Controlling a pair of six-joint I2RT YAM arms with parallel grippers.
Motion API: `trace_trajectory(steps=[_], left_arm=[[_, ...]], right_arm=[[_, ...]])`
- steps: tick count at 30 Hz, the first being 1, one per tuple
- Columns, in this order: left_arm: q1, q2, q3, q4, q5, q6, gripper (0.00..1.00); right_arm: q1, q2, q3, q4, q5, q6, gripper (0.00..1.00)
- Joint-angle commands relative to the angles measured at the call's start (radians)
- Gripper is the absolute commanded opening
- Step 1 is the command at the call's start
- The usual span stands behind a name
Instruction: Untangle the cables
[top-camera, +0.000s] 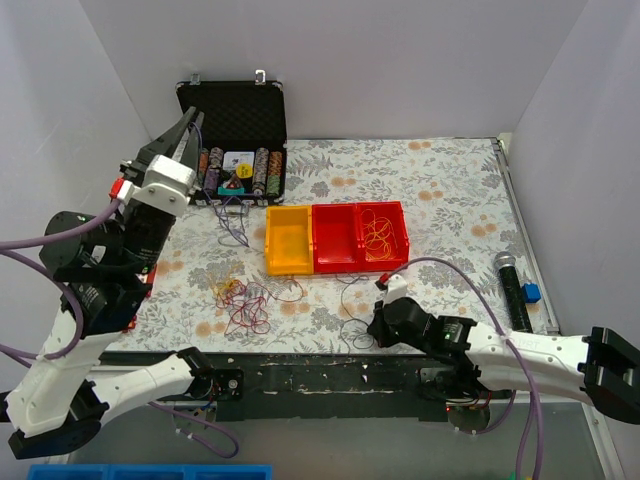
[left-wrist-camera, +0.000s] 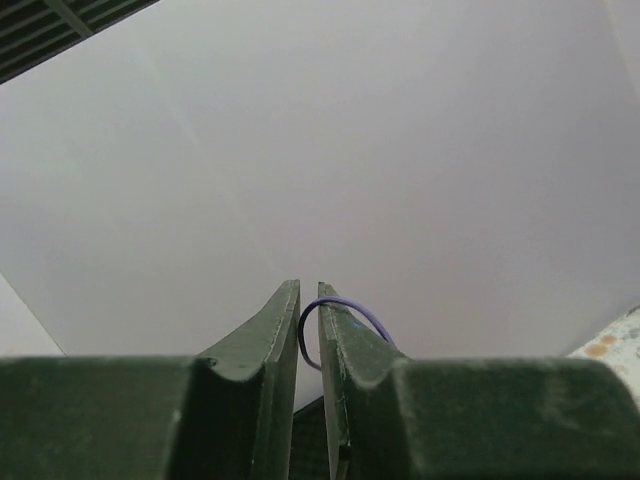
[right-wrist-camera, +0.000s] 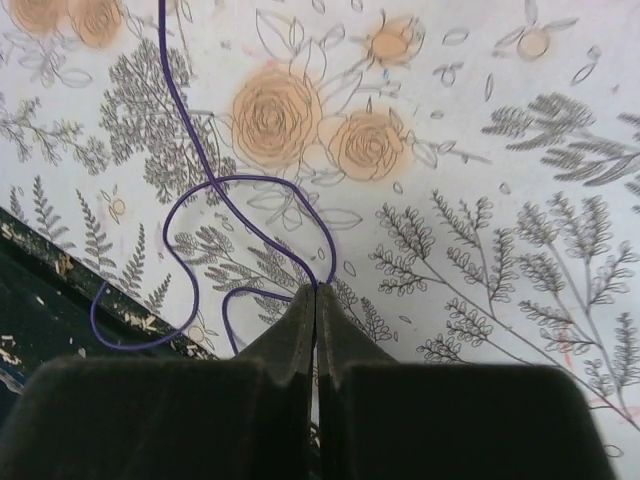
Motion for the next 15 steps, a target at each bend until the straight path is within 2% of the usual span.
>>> trace_trajectory(steps=[1,6,15], left_arm=[[0.004,-0.038,-0.044,-0.125,0.096,-0.003,0.14],[0.004,-0.093,-0.130,-0.236,0.164,-0.013,0.14],[0.004,-0.129,-0.187,-0.425,0.237,-0.014,0.12]], right_arm=[[0.003,-0.064,0.157,-0.079,0.107,-0.061,0.01],[0.003,-0.075,0.429,-0.097,0.204,-0.222,0.01],[-0.009,0.132,0.760,0.002,0.235,-0.487,0.01]])
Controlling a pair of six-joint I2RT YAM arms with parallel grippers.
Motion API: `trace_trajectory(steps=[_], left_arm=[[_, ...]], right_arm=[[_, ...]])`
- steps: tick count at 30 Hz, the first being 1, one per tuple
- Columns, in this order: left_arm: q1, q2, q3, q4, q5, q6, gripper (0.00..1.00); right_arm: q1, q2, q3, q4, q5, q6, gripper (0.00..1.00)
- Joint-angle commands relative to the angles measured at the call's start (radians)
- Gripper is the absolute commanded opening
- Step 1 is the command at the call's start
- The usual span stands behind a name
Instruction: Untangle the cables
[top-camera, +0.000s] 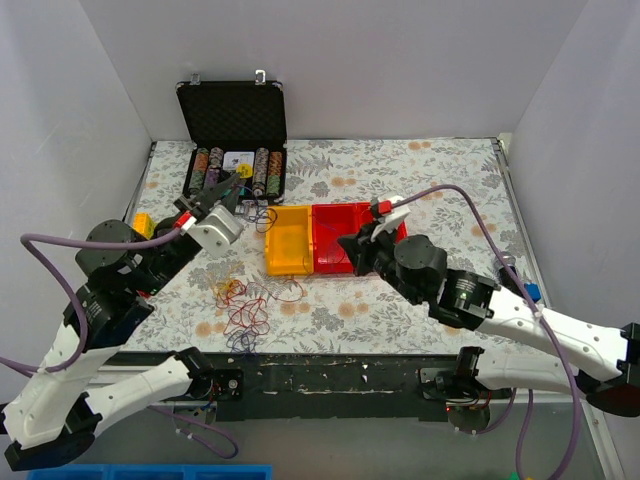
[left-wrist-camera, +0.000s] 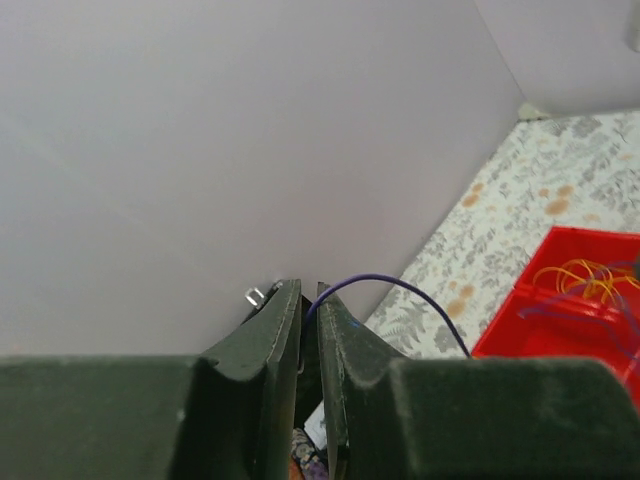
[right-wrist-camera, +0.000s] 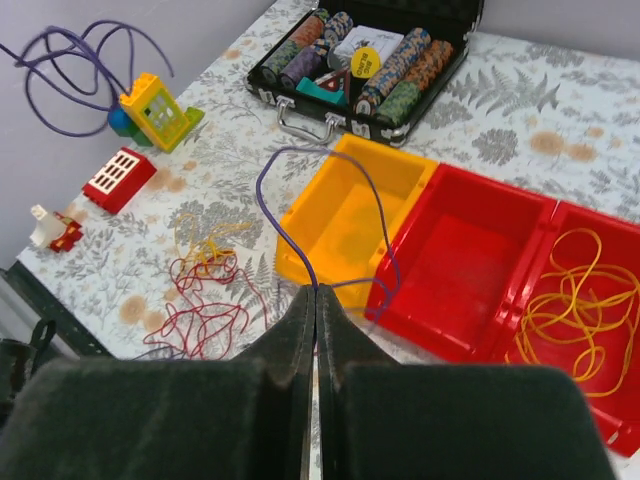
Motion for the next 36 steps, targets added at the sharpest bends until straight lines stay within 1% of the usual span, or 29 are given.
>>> trace_trajectory(steps=[1,2,3,4,8,11,16,23,28,32,36], left_arm=[[0.003,-0.032,-0.042,-0.124,0.054,-0.011,0.12],[0.003,-0.041,-0.056,-0.126,0.054,-0.011,0.12],[0.003,-0.052,-0.065,-0.127,0.086,-0.011,0.12],[0.002,-0.057,-0.072,-0.131,0.088,-0.008,0.12],[0.003,-0.066,-0.079,-0.137,0.082,-0.005,0.12],[0.003,-0.080,-0.090,-0.140,0.087,0.001,0.11],[0.003,-0.103,-0.115,-0.141,0.084,0.011,0.11],[0.003,-0.109,-0.115,-0.149,0.088,0.014,0.11],[0.002,-0.109,-0.116,-0.149,0.093,0.020,0.11],[0.003,-0.106,-0.112,-0.149,0.097,0.020,0.11],[0.002,-0.103,-0.104,-0.149,0.096,0.023,0.11]], right_arm=[[-0.018,0.108,0.122,0.076,0.029,-0.170,0.01],[-0.026,0.136,0.149,0.087,0.023,-0.188,0.01],[-0.033,0.163,0.181,0.090,0.019,-0.205,0.01],[-0.046,0.185,0.206,0.119,0.006,-0.222,0.01],[-0.110,0.286,0.313,0.119,-0.018,-0.265,0.01],[-0.158,0.329,0.350,0.127,-0.061,-0.276,0.01],[-0.216,0.397,0.375,0.145,-0.130,-0.262,0.01],[-0.259,0.467,0.369,0.148,-0.138,-0.246,0.01],[-0.274,0.495,0.354,0.163,-0.175,-0.233,0.01],[-0.277,0.529,0.367,0.156,-0.161,-0.225,0.01],[-0.296,0.523,0.366,0.148,-0.147,-0.222,0.01]])
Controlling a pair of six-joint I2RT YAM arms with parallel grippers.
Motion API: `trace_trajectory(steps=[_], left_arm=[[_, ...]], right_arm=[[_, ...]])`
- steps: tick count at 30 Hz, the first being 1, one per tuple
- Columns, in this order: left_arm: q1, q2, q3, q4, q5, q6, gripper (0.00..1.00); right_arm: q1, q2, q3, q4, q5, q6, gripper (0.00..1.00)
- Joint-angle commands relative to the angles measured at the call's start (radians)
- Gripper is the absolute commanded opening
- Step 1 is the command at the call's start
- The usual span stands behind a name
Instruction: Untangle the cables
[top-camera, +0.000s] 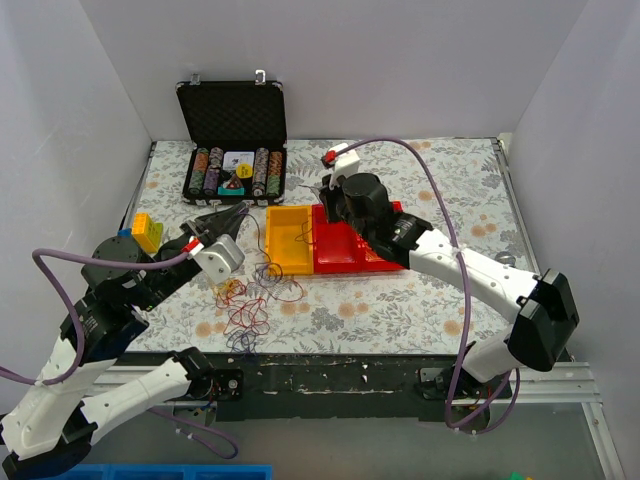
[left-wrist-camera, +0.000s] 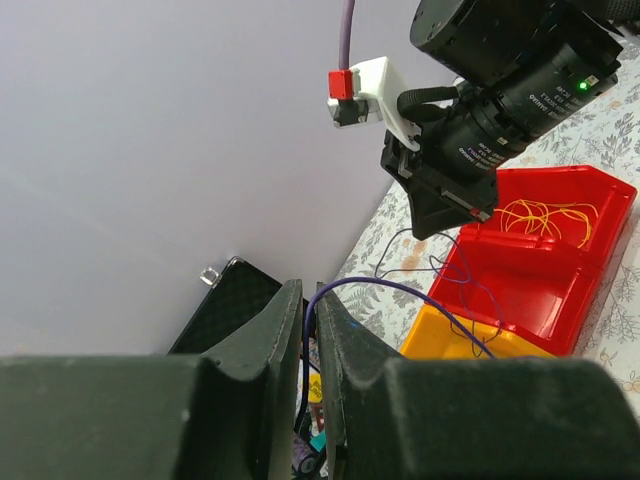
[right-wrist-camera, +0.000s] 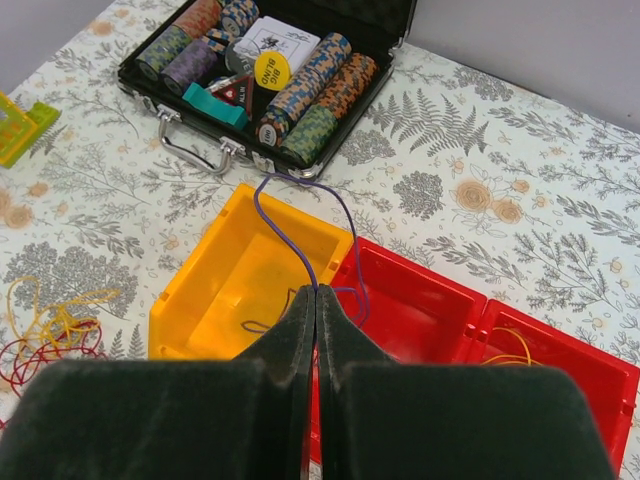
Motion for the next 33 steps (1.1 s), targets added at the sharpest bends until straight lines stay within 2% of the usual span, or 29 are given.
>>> trace_trajectory(steps=[1,10,26,33], left_arm=[[0.003,0.005,0.012,-0.009,0.009,0.012,0.11],[0.002,0.008,0.019,-0.015,0.009,0.026,0.10],[0.003,0.008,-0.003,-0.014,0.023,0.038,0.10],[0.003,0.006,-0.004,-0.010,0.023,0.041,0.10]], right_arm=[[-0.023,-0.014,0.031,0.040,0.012,0.007,0.01],[-0.073,-0.071,0.033,0.006,0.009,-0.016,0.01],[-0.088,-0.103,0.013,-0.001,-0.006,-0.014,0.01],[-0.088,-0.069,-0.100,0.023,-0.025,0.041,0.01]])
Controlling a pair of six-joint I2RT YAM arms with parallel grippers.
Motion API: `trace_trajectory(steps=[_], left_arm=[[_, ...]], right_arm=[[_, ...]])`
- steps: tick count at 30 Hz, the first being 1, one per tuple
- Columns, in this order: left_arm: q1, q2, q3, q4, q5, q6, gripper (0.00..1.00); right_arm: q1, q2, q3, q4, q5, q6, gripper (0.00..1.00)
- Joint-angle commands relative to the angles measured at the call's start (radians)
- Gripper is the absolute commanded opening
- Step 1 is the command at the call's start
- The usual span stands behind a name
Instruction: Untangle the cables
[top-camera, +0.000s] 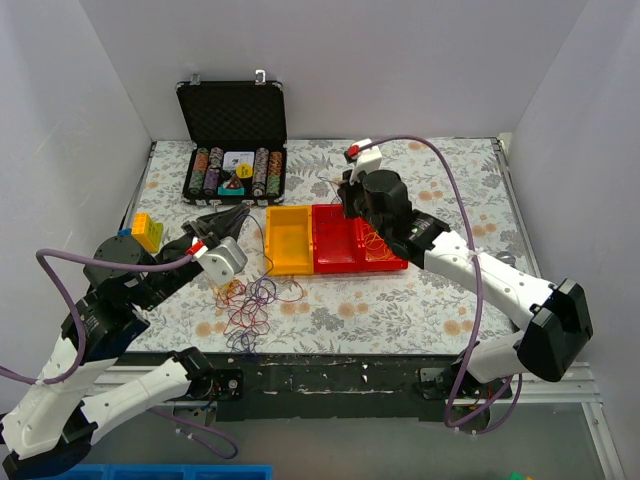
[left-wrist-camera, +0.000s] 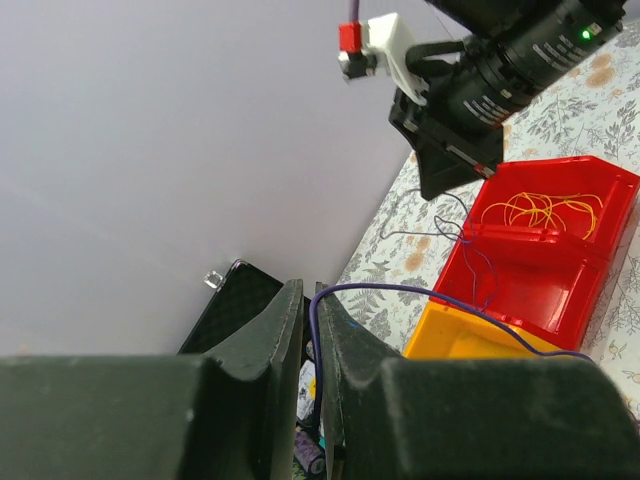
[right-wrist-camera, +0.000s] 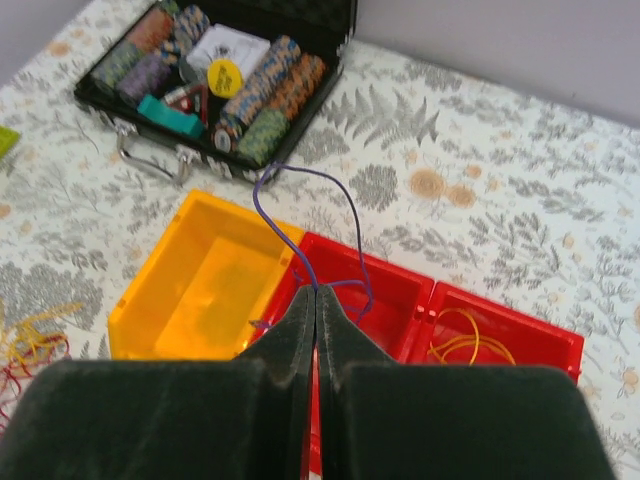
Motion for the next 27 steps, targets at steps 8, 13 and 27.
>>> trace_trajectory(steps=[8,13,27], left_arm=[[0.003,0.003,-0.003,-0.006,0.013,0.011,0.10],[0.003,0.006,-0.004,-0.005,0.017,0.013,0.10],[0.003,0.043,-0.018,0.003,0.055,0.025,0.10]], right_arm=[[-0.003,0.083,-0.161,0.058,-0.034,0.083,0.01],[-0.004,0.174,-0.158,0.066,-0.057,0.109,0.01],[-0.026,0.259,-0.008,0.032,-0.058,0.163,0.55]])
